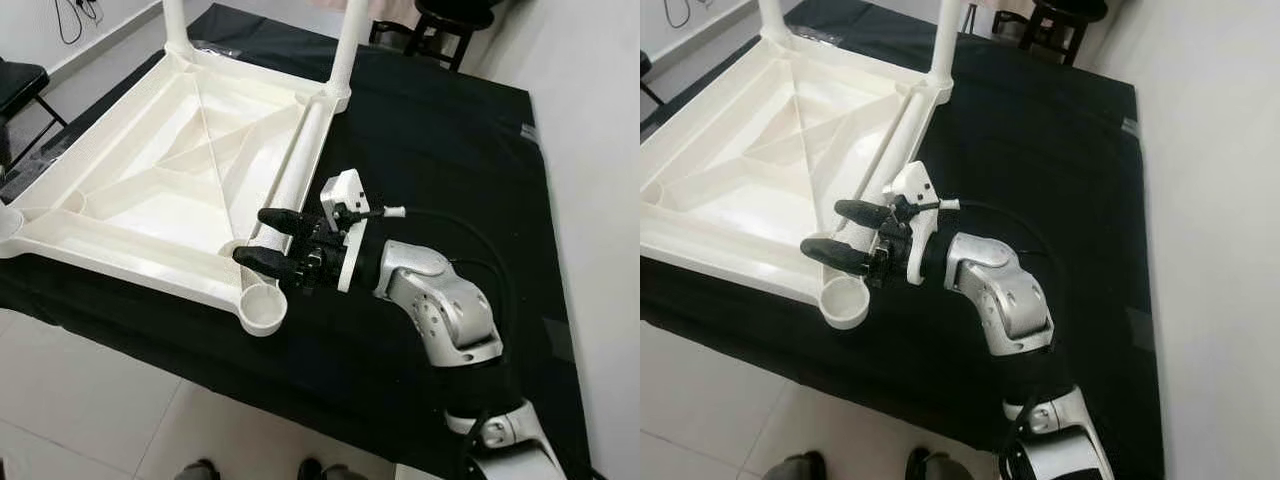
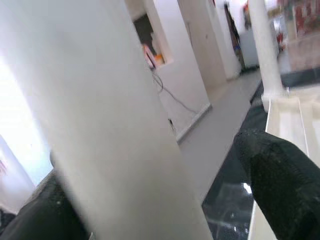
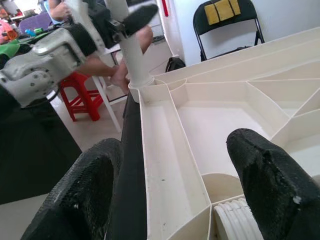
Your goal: Building children table
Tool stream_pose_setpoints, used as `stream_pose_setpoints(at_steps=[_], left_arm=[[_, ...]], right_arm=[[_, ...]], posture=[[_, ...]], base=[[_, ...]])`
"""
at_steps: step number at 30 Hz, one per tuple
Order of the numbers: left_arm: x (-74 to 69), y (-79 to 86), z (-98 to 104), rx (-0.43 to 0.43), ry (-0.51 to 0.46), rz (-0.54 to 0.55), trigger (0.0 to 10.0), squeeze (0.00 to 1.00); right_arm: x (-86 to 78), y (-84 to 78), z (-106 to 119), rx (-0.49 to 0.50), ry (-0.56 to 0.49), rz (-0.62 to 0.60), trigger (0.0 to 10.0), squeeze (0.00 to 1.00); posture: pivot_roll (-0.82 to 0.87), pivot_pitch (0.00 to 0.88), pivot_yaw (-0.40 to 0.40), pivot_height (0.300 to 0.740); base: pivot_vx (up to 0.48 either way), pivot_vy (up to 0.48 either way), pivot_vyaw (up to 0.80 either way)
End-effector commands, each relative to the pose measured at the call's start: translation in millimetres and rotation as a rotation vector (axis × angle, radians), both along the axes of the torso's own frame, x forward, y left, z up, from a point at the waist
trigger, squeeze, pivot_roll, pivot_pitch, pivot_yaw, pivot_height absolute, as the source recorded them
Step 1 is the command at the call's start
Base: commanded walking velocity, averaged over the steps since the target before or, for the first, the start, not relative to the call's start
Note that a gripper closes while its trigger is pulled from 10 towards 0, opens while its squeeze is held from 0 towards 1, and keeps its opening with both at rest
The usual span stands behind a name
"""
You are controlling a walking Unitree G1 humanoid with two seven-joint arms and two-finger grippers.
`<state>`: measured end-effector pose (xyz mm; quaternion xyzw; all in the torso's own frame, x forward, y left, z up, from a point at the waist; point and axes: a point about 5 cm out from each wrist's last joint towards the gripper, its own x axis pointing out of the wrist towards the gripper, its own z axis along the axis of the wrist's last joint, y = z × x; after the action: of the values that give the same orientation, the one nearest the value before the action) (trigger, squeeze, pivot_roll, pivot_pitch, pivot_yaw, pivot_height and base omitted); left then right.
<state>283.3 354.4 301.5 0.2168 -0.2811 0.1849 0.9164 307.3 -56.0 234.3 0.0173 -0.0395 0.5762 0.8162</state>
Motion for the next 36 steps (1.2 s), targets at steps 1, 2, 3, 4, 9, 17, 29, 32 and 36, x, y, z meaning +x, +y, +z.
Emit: stream_pose_setpoints(at_steps=[1, 2, 3, 4, 9, 17, 29, 32, 36], left_arm=[[-8.5, -4.9, 2.4, 0.009, -0.031, 0.007, 10.0, 0.00], [-15.5, -3.7, 0.2, 0.006, -0.035, 0.029, 10.0, 0.00], [-15.5, -3.7, 0.2, 0.006, -0.035, 0.029, 10.0, 0.00], [-20.8, -6.3, -5.7, -0.015, -0.019, 0.008, 10.0, 0.00], [-39.0, -30.1, -37.7, -0.103, 0.089, -0.168, 10.0, 0.00], [-68.1, -56.7, -59.2, -0.202, 0.180, -0.384, 10.0, 0.00], [-77.7, -127.0, -118.3, -0.431, 0.498, -0.604, 10.0, 0.00], [-69.3, -148.1, -123.8, -0.414, 0.542, -0.648, 10.0, 0.00], [-65.9, -168.9, -130.4, -0.402, 0.592, -0.743, 10.0, 0.00]], right_arm=[[-3.5, -2.1, 0.2, 0.013, -0.027, -0.001, 10.0, 0.00], [-4.0, -3.3, -1.6, 0.012, -0.032, -0.007, 10.0, 0.00], [-4.0, -3.3, -1.6, 0.012, -0.032, -0.007, 10.0, 0.00], [-4.9, -4.8, -2.7, 0.019, -0.037, -0.006, 10.0, 0.00], [-10.3, -11.0, -8.3, 0.024, -0.065, 0.016, 10.0, 0.00], [-17.7, -18.9, -8.7, 0.061, -0.058, 0.078, 10.0, 0.00], [9.5, -26.8, -37.4, 0.049, 0.071, -0.218, 10.0, 0.00], [11.3, -29.1, -38.3, 0.089, 0.088, -0.261, 10.0, 0.00], [8.0, -32.1, -38.6, 0.104, 0.089, -0.255, 10.0, 0.00]], posture=[[0.10, 0.243, -0.132, 0.740], [0.10, 0.243, -0.132, 0.740], [0.10, 0.243, -0.132, 0.740], [0.11, 0.244, -0.123, 0.740], [0.12, 0.245, -0.122, 0.740], [0.12, 0.245, -0.119, 0.740], [0.10, 0.229, -0.126, 0.740], [0.09, 0.222, -0.117, 0.740], [0.08, 0.213, -0.097, 0.740]], base=[[0.000, 0.000, 0.00], [0.000, 0.000, 0.00], [0.000, 0.000, 0.00], [0.000, 0.000, 0.00], [0.000, 0.000, 0.00], [0.000, 0.000, 0.00], [0.000, 0.000, 0.00], [0.000, 0.320, 0.00], [0.000, 0.480, 0.00]])
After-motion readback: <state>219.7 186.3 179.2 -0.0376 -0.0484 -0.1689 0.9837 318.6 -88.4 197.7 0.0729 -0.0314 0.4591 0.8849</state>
